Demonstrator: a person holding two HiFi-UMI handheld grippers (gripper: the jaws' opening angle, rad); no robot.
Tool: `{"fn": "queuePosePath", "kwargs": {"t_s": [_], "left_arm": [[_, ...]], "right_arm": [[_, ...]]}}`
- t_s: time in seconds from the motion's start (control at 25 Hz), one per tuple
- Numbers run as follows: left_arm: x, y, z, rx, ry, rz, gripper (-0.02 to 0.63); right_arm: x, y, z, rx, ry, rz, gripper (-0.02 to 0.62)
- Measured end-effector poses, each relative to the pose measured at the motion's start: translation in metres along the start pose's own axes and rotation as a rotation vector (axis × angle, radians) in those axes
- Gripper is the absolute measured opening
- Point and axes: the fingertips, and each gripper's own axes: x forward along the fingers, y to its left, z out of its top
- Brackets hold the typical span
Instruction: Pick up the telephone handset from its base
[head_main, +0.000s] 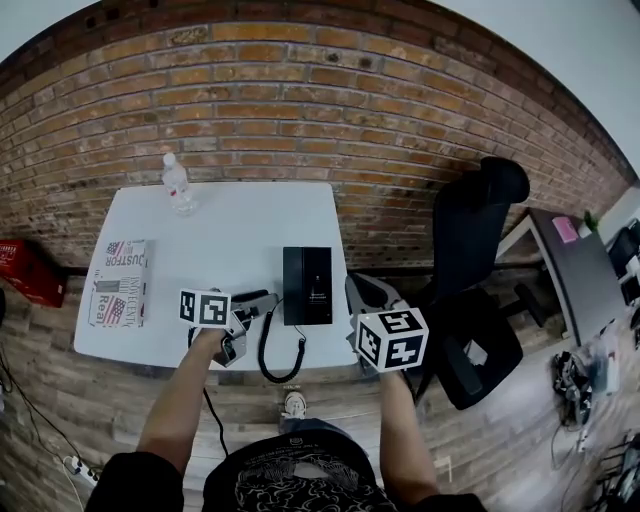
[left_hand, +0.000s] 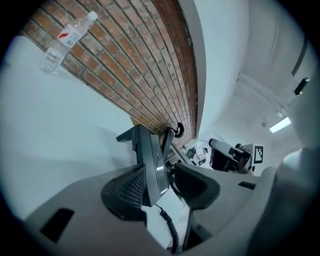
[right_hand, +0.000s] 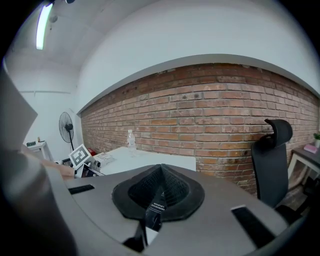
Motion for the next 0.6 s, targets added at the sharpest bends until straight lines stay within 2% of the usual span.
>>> {"fn": "queuePosePath", "kwargs": {"t_s": [0.2,0.6], "left_arm": [[0.015,0.015,0.000,-0.069,-0.002,-0.016,0.167],[0.044,0.036,-0.002,-0.132,0.037,-0.027,0.173]], "right_arm": [[0.017,-0.008,-0.001,-0.013,0.021,0.026,0.000],[0.040,-0.031,-0.009,-0.013,0.052,0.047,0.000]]}}
